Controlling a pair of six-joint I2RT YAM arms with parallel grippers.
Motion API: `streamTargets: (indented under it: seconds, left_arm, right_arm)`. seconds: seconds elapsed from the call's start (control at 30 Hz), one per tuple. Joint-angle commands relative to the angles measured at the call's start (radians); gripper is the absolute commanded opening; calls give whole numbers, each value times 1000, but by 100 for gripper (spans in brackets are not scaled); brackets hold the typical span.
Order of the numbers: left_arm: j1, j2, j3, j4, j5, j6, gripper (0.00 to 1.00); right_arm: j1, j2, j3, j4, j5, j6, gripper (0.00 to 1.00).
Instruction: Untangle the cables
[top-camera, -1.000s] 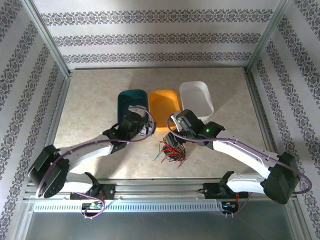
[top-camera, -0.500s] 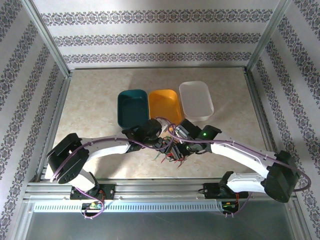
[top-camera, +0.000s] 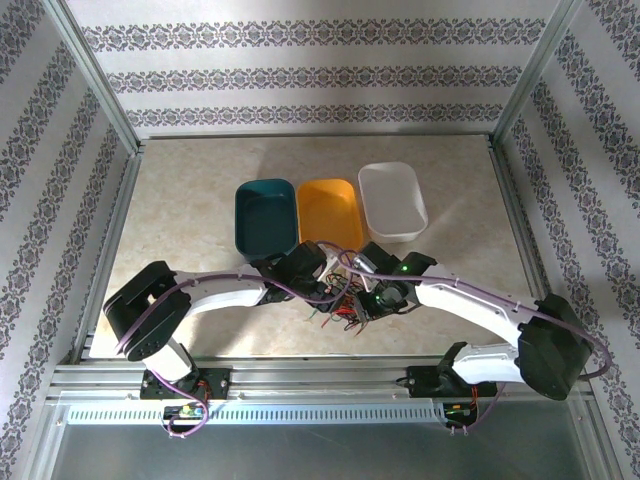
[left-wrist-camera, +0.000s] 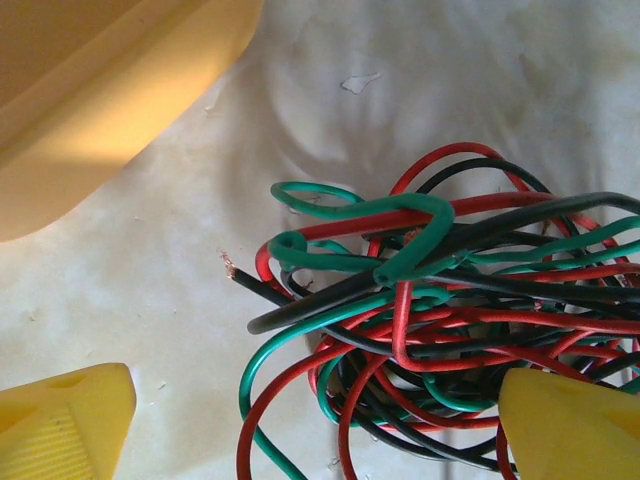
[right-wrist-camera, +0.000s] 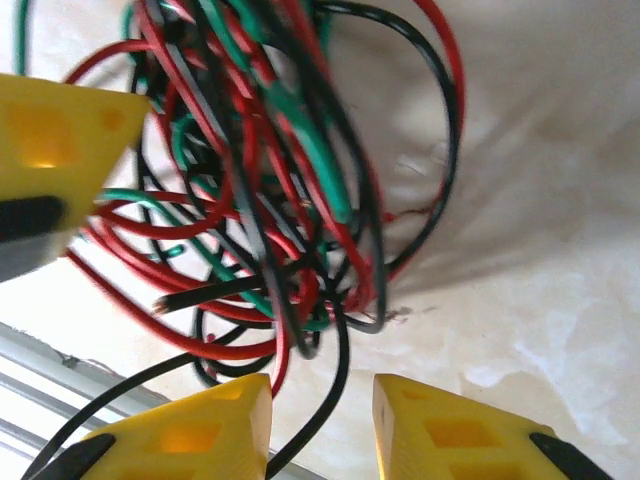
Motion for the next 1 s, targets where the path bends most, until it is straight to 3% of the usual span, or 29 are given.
streamTargets:
  seconds: [0.0, 0.13, 0.27, 0.37, 0.47, 0.57, 0.73, 0.97]
  left_arm:
    - [-10, 20, 11, -3, 7, 22, 87]
    - [-10, 27, -10, 32, -12, 24, 76]
    - [-9, 25, -25, 56, -38, 23, 57]
    - [-10, 27, -30, 71, -71, 15, 38]
    - [-10, 32, -32, 76, -107, 4, 26]
    - [-9, 30, -33, 75, -147, -11, 14]
    - [-9, 6, -50, 70, -213, -39, 0]
    - [-10, -39, -80, 66, -277, -71, 0]
  right_arm:
    - [-38, 6, -19, -11, -63, 39, 36]
    - [-60, 37, -8, -24, -97, 36, 39]
    - [-69, 70, 9, -34, -122, 22, 38]
    - [-72, 81, 15, -34, -129, 6, 27]
    - [-72, 85, 16, -35, -126, 4, 13]
    - [-70, 77, 14, -31, -99, 12, 6]
    - [-74, 28, 33, -49, -19, 24, 2]
    - [-101, -40, 144, -83, 123, 9, 0]
